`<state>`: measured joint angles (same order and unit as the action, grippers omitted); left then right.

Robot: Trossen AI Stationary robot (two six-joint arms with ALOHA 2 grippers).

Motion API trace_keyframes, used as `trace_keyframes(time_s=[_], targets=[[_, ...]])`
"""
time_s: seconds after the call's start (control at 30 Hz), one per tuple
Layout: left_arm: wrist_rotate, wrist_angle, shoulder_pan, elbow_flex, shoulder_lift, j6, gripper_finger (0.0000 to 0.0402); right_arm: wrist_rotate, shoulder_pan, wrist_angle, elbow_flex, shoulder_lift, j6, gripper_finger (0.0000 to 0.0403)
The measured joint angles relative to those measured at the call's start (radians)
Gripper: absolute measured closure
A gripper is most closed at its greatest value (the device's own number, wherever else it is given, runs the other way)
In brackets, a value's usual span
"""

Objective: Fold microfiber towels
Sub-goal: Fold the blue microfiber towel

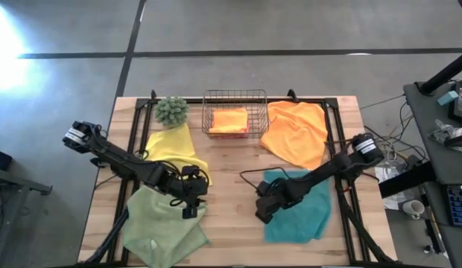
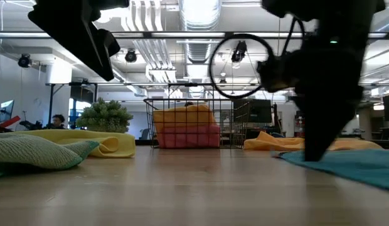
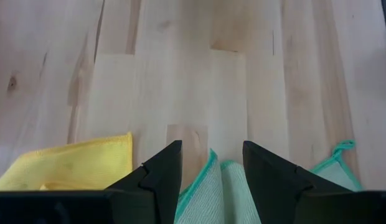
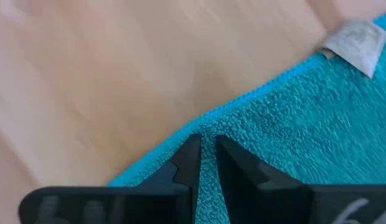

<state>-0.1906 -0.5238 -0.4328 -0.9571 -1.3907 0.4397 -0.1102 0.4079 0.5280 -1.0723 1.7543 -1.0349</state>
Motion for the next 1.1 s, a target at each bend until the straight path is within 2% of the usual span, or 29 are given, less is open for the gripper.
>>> trace_keyframes(time_s=[0.17,0.33,0.47,0.6,0.83,1.1], targets=[[-0.014,0.002,0.000,0.001,0.000,-0.006,0.0249,-0.005,-0.039,-0.135,-0.099,0.094,0.087,0.0355],[-0.052,0.013,0.000,0.002,0.000,-0.008,0.0249,0.005,-0.057,-0.137,-0.247,0.168,0.181,0.0355],[-0.068,0.083,0.000,0.012,-0.002,-0.010,0.0249,0.001,-0.048,-0.140,-0.342,0.133,0.275,0.0355],[-0.081,0.167,0.001,0.018,-0.002,-0.040,0.0249,-0.092,-0.010,-0.072,-0.379,0.078,0.285,0.0355],[-0.131,0.441,0.001,0.029,-0.047,-0.186,0.0249,-0.216,0.087,0.115,-0.398,-0.041,0.145,0.0355],[-0.130,0.687,0.008,-0.016,-0.241,-0.276,0.0249,-0.387,0.191,0.432,-0.395,-0.159,-0.110,0.0355]])
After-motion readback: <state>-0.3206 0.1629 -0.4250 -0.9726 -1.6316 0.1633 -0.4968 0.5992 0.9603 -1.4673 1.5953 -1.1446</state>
